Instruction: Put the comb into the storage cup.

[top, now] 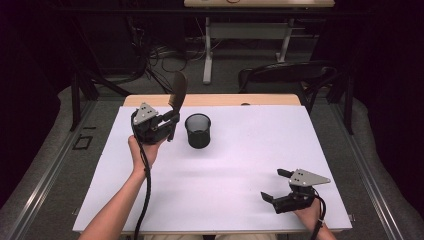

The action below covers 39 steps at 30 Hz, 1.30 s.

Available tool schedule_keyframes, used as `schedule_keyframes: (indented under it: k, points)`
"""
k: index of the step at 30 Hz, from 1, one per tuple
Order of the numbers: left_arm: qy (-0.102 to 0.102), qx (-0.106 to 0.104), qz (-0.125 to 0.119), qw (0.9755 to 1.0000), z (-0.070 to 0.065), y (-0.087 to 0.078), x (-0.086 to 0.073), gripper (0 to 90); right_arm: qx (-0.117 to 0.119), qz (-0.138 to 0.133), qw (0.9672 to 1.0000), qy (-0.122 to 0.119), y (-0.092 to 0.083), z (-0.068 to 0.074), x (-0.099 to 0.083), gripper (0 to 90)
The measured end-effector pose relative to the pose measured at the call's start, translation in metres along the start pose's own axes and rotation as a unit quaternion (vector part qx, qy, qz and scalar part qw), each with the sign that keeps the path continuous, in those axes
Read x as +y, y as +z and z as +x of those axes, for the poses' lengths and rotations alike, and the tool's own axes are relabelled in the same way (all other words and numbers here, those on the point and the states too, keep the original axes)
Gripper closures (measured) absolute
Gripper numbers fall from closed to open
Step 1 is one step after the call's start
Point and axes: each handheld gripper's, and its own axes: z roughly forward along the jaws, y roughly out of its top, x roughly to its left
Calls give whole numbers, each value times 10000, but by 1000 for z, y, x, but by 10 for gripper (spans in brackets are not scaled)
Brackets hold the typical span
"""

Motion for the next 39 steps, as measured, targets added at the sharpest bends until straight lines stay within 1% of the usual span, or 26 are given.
schedule_keyframes:
  k: [12,39]
  points:
    - [-34,10,-34,10000,1,6,5,725,-1,-16,10000,15,0,0,0,0]
    - [-175,57,-314,9993,0,22,13,724,-11,-22,10000,39,0,0,0,0]
